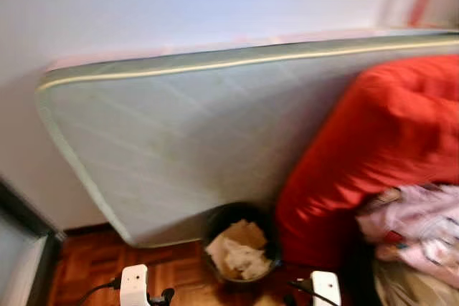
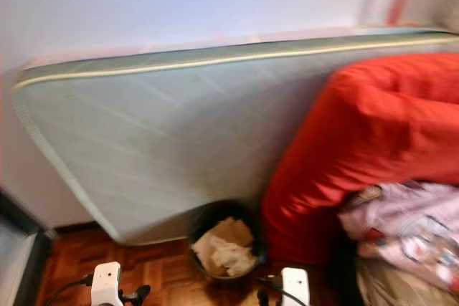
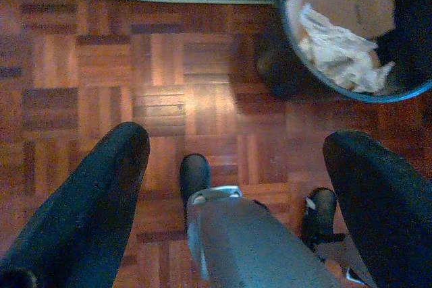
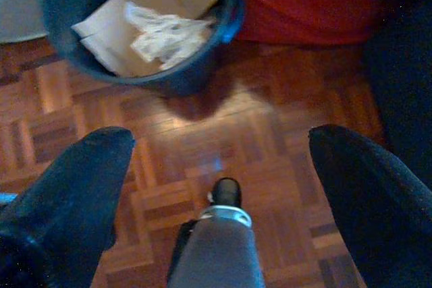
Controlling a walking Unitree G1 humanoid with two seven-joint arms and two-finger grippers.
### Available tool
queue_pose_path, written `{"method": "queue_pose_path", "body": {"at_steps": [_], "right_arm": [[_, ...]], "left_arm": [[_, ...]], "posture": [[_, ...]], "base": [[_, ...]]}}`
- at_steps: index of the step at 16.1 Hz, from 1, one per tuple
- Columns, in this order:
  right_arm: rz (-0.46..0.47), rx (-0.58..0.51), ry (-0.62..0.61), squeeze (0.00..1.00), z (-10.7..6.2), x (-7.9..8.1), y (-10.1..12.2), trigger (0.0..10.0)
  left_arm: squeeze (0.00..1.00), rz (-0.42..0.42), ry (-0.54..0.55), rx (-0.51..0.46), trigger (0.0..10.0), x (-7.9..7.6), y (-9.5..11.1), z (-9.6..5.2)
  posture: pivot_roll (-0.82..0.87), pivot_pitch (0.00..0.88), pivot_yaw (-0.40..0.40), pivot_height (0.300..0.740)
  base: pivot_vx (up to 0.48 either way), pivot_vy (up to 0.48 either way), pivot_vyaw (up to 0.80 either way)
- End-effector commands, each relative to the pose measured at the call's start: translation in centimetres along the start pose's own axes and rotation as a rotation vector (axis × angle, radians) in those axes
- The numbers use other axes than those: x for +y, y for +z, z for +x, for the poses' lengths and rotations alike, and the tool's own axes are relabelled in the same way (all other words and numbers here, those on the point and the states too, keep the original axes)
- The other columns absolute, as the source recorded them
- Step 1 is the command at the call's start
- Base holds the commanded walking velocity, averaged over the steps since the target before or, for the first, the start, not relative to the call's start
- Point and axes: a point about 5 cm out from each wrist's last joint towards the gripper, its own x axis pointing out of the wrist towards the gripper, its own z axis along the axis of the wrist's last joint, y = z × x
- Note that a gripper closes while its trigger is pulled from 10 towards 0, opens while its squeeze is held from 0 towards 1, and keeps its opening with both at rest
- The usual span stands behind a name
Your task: Clean up the room
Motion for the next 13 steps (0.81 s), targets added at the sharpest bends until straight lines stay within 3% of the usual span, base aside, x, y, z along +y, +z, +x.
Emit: {"method": "queue_pose_path", "body": {"at_steps": [1, 4, 7, 10, 13], "right_arm": [[-0.012, 0.009, -0.002, 0.00, 0.2, 0.8, 0.2, 10.0], [-0.022, 0.010, 0.012, 0.00, 0.5, 2.6, 0.7, 10.0], [-0.030, 0.000, 0.014, 0.00, 0.7, 3.0, 1.5, 10.0], [-0.047, 0.004, 0.016, 0.00, 0.8, 3.3, 1.7, 10.0], [-0.054, 0.002, 0.023, 0.00, 0.9, 3.9, 2.1, 10.0]], "left_arm": [[0.00, 0.003, -0.002, 0.005, 10.0, 0.0, -0.1, 0.0], [0.00, 0.005, -0.007, -0.001, 10.0, -0.1, 0.1, 0.0], [0.00, 0.044, -0.024, 0.007, 10.0, -0.2, 0.0, 0.0], [0.00, 0.048, -0.012, 0.017, 10.0, -0.1, -0.3, 0.0], [0.00, 0.041, -0.010, 0.022, 10.0, -0.1, -0.4, -0.1]], "posture": [[0.04, 0.000, -0.041, 0.740], [0.04, 0.000, -0.039, 0.740], [0.03, 0.000, -0.036, 0.740], [0.04, 0.000, -0.036, 0.740], [0.03, 0.000, -0.035, 0.740]], "base": [[0.000, 0.000, -0.75], [0.000, 0.000, -0.75], [0.000, 0.000, -0.75], [0.000, -0.354, -0.72], [0.000, 0.000, -0.65]]}}
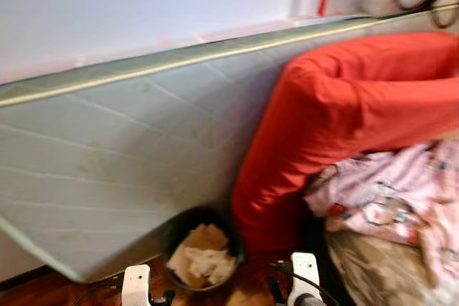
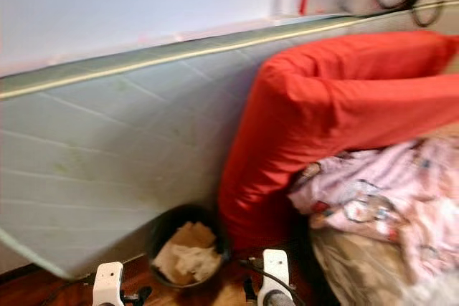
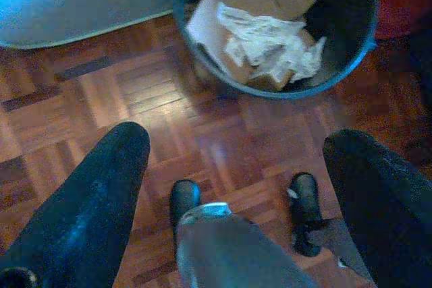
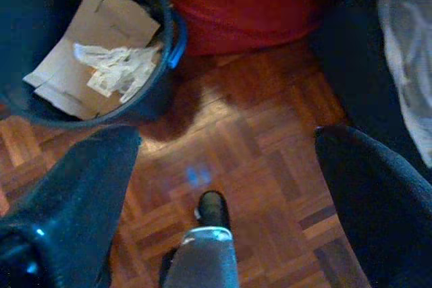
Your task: Clean up the room
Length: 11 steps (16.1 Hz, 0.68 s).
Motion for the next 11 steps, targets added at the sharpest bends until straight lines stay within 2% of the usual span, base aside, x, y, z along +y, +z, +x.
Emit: {"method": "queue_pose_path", "body": {"at_steps": [1, 7, 11], "right_arm": [[-0.006, 0.023, 0.000, 0.00, -0.1, -0.2, -0.7, 10.0], [-0.013, 0.029, 0.005, 0.00, -0.2, -0.5, -1.0, 10.0], [-0.015, 0.026, 0.001, 0.00, -0.2, -0.7, -1.0, 10.0]], "left_arm": [[0.00, -0.008, 0.010, 0.015, 10.0, 0.2, -0.4, -0.1], [0.00, 0.003, 0.025, 0.000, 10.0, 0.8, 0.0, -0.1], [0.00, 0.013, 0.021, -0.019, 10.0, 0.5, 0.7, 0.1]], "posture": [[0.03, 0.000, -0.035, 0.740], [0.04, 0.000, -0.037, 0.740], [0.04, 0.000, -0.039, 0.740]], "base": [[0.000, 0.000, -0.65], [0.000, 0.000, -0.65], [0.000, -0.389, -0.65]]}}
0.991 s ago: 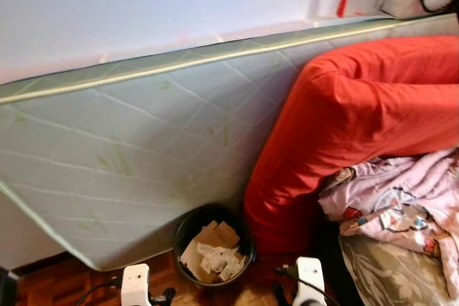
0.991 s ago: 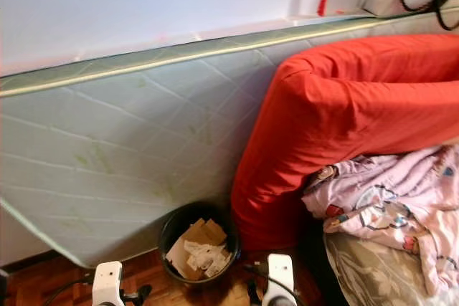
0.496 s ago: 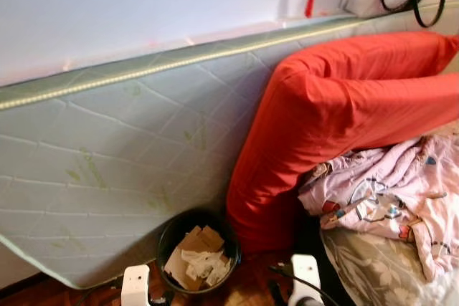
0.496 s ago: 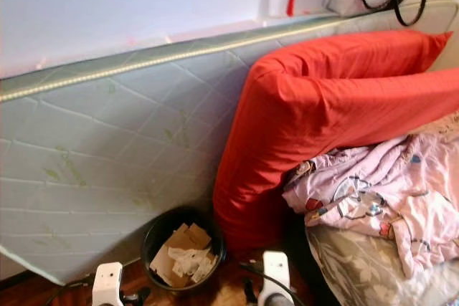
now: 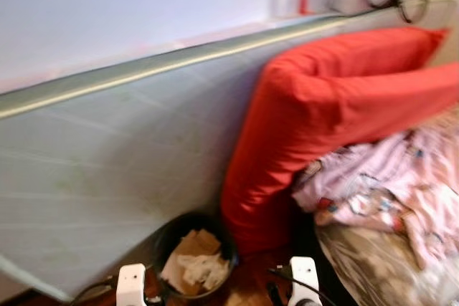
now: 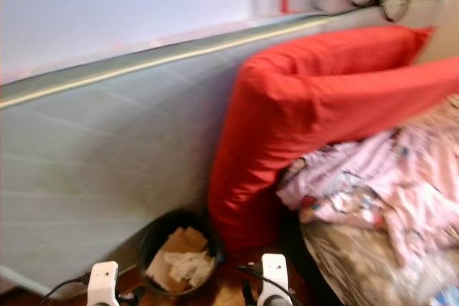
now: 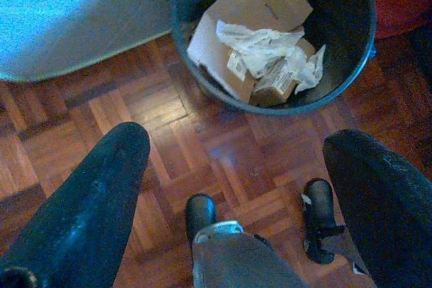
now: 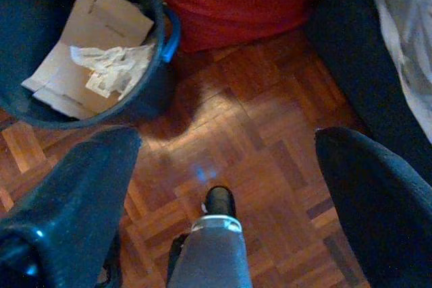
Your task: Clean up the room
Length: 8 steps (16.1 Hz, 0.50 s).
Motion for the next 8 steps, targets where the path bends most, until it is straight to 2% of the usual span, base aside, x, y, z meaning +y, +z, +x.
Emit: {"method": "queue_pose_path", "body": {"at_steps": [1, 8], "right_arm": [[-0.004, 0.010, -0.005, 0.00, -0.05, -0.19, -0.27, 10.0], [-0.012, 0.011, -0.002, 0.00, -0.05, -0.28, -0.24, 10.0]], "left_arm": [[0.00, -0.005, -0.005, -0.012, 10.0, -0.40, 0.37, 0.14], [0.00, -0.017, -0.007, -0.027, 10.0, -0.70, 0.63, 0.22]], "posture": [[0.04, 0.000, -0.039, 0.740], [0.04, 0.000, -0.043, 0.740]], "base": [[0.000, 0.000, -0.65], [0.000, 0.000, -0.65]]}}
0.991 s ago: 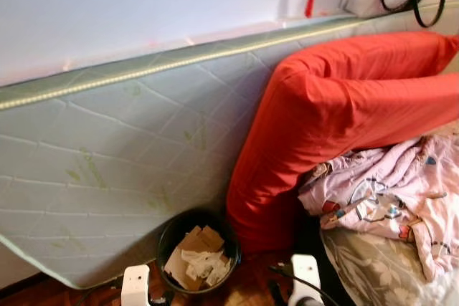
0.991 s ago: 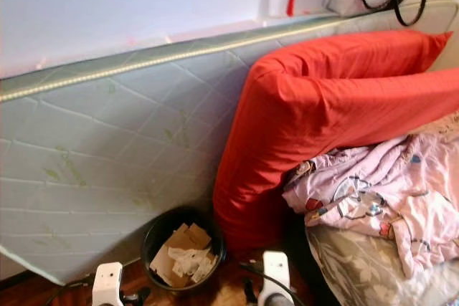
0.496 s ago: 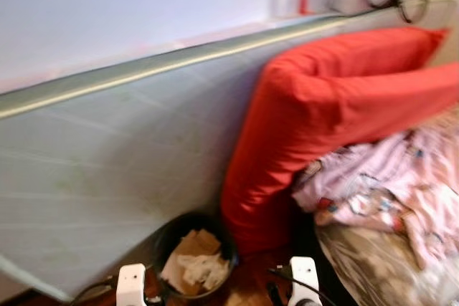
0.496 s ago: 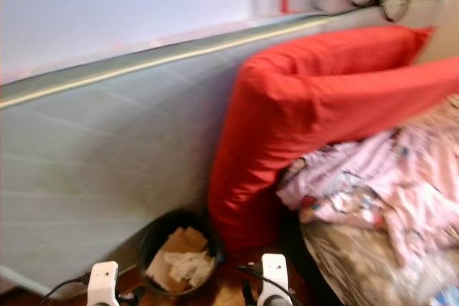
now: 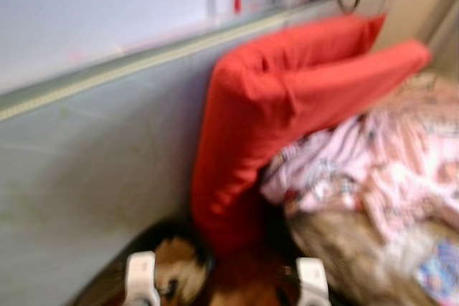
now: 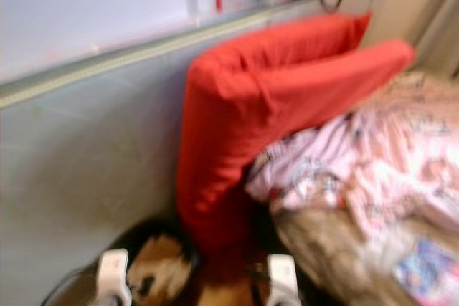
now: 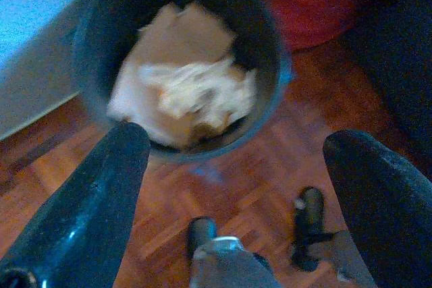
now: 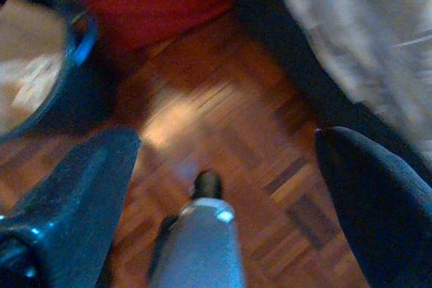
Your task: Clean up the room
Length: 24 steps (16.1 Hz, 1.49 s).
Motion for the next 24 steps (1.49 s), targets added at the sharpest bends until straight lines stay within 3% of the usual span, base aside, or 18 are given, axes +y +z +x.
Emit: {"method": "queue_pose_path", "body": {"at_steps": [1, 9, 13, 17, 24], "right_arm": [[0.006, 0.004, 0.025, 0.00, 0.03, 0.96, -0.10, 10.0], [0.002, -0.001, 0.024, 0.00, 0.05, 0.76, 0.06, 10.0], [-0.030, -0.028, 0.033, 0.00, 0.06, 0.81, 0.38, 10.0], [-0.032, -0.028, 0.007, 0.00, 0.05, 0.58, 0.35, 10.0], [-0.044, -0.014, -0.001, 0.00, 0.01, 0.41, 0.08, 10.0]], "left_arm": [[0.00, -0.010, 0.025, 0.011, 10.0, 0.95, -0.51, -0.28], [0.00, -0.009, 0.025, 0.005, 10.0, 0.82, -0.28, -0.20], [0.00, 0.029, 0.020, 0.011, 10.0, 0.77, -0.19, -0.15], [0.00, 0.035, 0.033, 0.012, 10.0, 0.87, -0.17, -0.15], [0.00, 0.036, 0.035, 0.007, 10.0, 0.81, 0.00, -0.10]], "posture": [[0.04, 0.000, -0.043, 0.740], [0.03, 0.001, -0.045, 0.740], [0.02, 0.015, -0.042, 0.740], [0.03, 0.011, -0.041, 0.740], [0.02, 0.000, -0.037, 0.740]], "base": [[0.000, 0.000, -0.65], [0.000, 0.000, -0.65], [0.000, 0.000, 0.00], [0.000, -0.452, 0.00], [0.000, -0.463, -0.52]]}}
